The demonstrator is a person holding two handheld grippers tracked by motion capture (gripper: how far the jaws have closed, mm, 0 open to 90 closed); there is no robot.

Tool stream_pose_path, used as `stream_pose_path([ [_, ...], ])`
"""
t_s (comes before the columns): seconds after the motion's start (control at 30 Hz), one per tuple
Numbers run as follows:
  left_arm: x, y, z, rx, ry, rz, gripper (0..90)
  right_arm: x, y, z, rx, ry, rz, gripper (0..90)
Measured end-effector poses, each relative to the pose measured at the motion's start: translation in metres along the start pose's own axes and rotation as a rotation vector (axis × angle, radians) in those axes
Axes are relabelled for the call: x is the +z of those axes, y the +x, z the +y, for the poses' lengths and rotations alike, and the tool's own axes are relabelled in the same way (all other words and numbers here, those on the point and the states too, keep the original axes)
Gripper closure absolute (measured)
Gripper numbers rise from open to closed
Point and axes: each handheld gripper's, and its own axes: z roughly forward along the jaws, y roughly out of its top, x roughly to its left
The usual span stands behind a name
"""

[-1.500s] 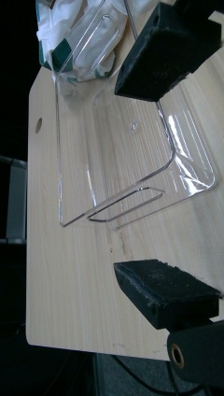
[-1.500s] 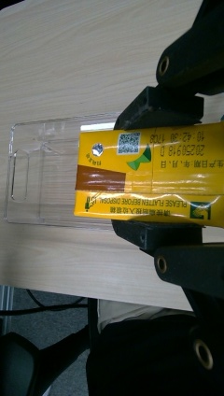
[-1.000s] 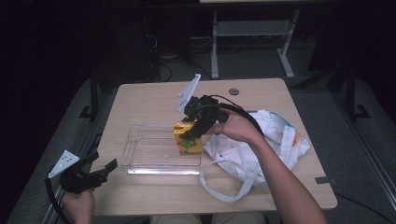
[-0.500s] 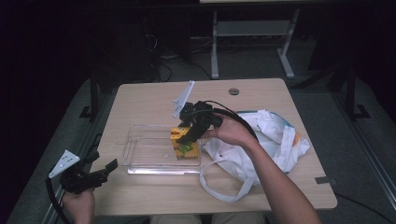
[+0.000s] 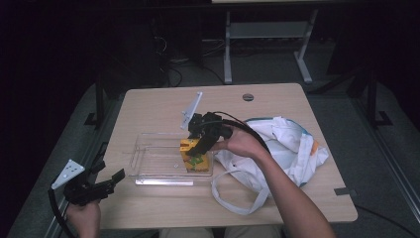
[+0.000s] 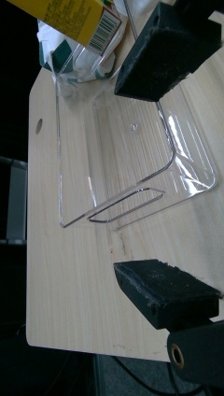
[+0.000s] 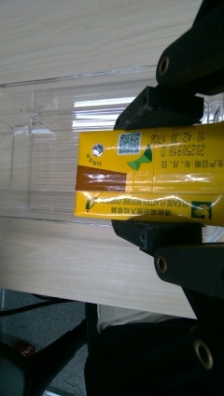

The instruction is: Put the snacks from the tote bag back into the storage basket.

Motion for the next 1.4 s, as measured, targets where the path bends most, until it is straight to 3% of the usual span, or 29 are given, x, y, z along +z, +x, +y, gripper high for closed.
stream_pose_path([
  [1.4, 0.001, 0.000, 0.000, -0.002, 0.004, -0.002, 12.6, 0.037, 0.000, -0.029, 0.053, 0.022, 0.034, 52.2],
])
